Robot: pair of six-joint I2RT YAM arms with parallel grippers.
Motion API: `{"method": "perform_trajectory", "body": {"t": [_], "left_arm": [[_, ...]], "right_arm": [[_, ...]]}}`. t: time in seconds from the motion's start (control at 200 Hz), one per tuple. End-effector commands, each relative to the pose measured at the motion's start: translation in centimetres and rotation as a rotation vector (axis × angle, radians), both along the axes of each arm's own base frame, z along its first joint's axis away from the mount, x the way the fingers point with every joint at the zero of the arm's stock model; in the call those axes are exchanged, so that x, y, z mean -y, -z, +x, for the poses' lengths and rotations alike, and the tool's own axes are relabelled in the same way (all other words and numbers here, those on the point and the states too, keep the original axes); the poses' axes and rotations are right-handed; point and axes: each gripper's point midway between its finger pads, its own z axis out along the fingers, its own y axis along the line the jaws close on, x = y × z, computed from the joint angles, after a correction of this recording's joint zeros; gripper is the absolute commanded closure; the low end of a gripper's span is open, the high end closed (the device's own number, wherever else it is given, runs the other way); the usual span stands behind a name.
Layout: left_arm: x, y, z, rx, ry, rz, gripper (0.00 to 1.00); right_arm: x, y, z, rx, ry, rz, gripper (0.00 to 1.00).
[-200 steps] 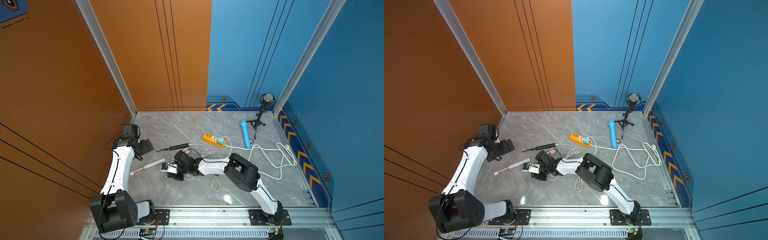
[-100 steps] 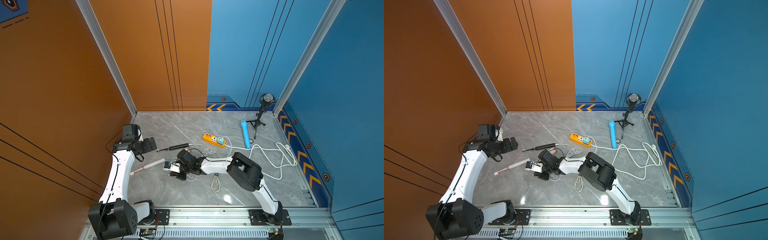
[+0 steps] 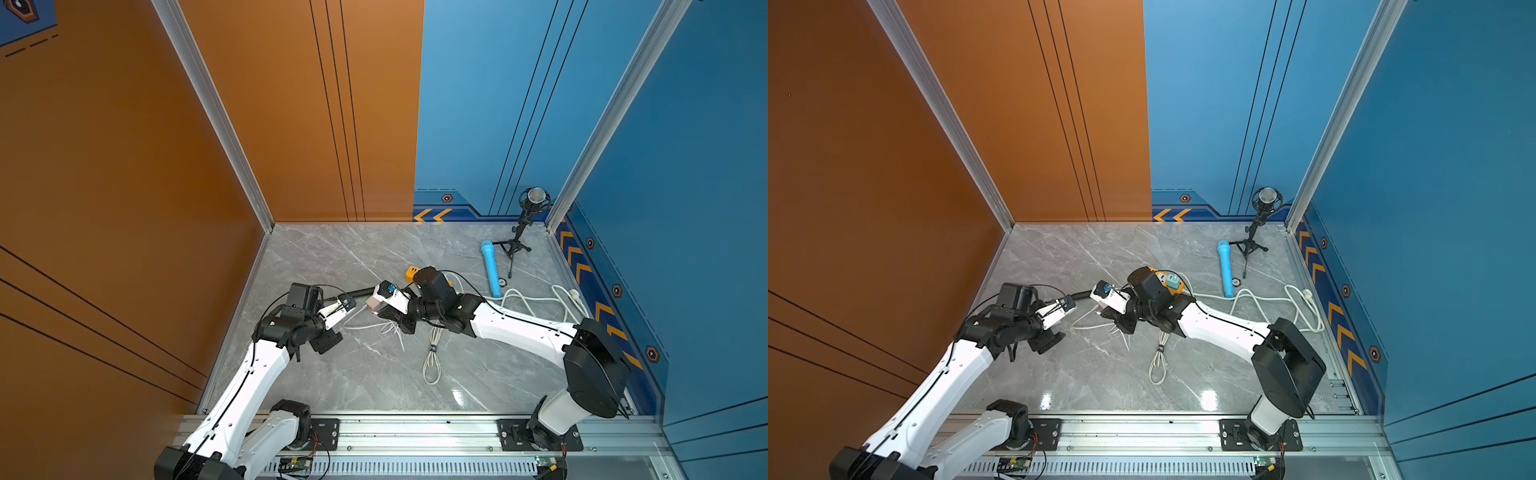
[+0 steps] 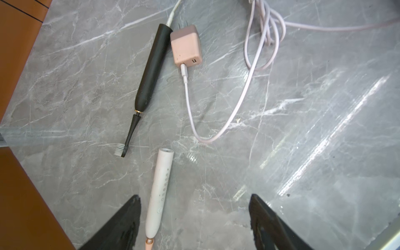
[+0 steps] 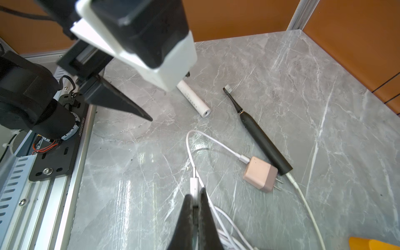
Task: Charge the electric toothbrush
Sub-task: Pick up the electric toothbrush from the center of the board.
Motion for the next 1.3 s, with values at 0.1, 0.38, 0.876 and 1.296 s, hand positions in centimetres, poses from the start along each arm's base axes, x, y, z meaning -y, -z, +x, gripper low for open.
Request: {"method": "perform_trajectory", "body": {"t": [0.1, 0.38, 0.876, 1.296], "left_arm": [[-1.5, 3.9, 0.3, -0.207, 0.095, 0.083, 0.21], [-4.7, 7.4, 4.0, -0.396, -0.066, 0.003, 0.31], [-5.5, 12.5, 4.2, -0.564, -0.01, 0.038, 0.67], [-1.0, 6.4, 6.7, -0.338, 0.145, -0.007, 0.86]], "right_arm": [[1.9, 0.0, -1.7, -0.02, -0.023, -0.004, 1.0], [2.4, 0.1, -2.8, -0.015, -0.047, 0.032, 1.0], [3.9, 0.0, -3.4, -0.009, -0.035, 0.04, 1.0], [5.3, -0.7, -0.6, -0.165, 0.066, 0.012, 1.0]]}}
